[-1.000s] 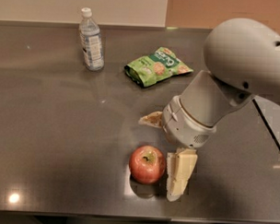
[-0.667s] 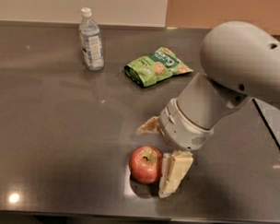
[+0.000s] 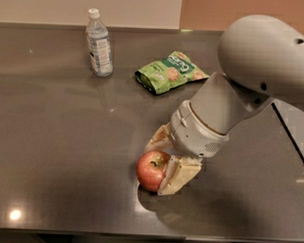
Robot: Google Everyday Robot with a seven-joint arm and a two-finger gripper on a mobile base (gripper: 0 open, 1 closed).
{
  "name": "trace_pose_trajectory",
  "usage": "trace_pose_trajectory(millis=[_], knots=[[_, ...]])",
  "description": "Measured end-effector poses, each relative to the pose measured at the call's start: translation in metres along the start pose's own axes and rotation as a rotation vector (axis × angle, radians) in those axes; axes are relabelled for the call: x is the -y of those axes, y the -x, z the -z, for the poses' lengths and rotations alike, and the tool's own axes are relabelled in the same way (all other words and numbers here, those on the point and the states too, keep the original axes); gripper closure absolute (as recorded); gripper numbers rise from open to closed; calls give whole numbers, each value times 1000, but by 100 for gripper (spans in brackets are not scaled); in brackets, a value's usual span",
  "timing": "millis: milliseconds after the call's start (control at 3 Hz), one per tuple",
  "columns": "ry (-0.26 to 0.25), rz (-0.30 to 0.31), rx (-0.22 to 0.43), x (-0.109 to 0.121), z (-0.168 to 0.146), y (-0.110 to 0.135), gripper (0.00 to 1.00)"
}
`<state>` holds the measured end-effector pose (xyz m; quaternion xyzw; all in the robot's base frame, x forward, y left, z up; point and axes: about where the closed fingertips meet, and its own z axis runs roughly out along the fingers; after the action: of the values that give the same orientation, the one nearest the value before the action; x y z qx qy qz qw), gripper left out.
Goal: Move apple near green rice chip bag
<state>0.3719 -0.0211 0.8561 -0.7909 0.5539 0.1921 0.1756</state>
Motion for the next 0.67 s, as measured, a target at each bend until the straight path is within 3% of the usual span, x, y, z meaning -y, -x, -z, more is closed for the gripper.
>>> trace_pose_trajectory(millis=[333,667], knots=[[-68,-31,16,23,21,3,88],[-164,-80,20,62,50,-3,100]])
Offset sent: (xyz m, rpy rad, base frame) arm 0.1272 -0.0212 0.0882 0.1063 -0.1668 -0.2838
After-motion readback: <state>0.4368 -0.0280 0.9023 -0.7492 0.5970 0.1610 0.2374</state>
